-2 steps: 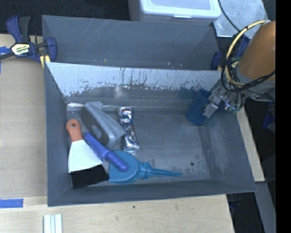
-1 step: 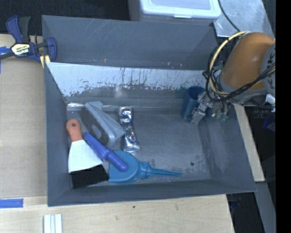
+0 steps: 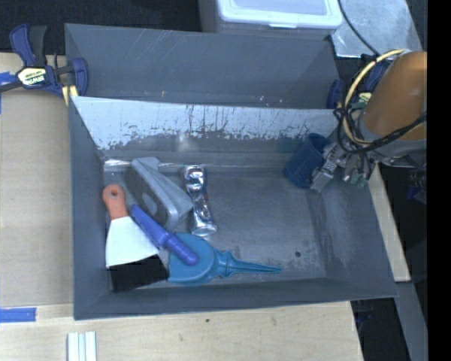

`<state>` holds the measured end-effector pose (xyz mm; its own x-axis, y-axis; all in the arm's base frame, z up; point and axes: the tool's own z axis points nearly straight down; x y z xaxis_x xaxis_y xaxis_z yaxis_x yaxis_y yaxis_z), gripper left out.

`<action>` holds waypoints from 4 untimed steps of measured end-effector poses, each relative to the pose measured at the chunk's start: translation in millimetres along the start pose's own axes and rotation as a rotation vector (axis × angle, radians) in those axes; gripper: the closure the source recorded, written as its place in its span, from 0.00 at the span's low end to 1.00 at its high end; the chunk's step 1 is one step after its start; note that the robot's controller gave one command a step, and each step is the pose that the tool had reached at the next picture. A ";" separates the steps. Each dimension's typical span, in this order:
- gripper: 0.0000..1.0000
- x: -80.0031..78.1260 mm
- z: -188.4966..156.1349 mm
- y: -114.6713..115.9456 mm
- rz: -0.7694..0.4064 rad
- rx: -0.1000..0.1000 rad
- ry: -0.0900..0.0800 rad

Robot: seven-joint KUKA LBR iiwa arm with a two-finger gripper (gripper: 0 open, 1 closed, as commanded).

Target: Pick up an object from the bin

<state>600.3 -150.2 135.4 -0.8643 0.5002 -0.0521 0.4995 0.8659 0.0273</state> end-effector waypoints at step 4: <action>1.00 3.7 8.4 16.2 0.139 -0.002 -0.007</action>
Offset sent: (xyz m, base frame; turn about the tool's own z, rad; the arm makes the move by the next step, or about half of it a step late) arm -0.0067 0.0132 -0.0434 0.1488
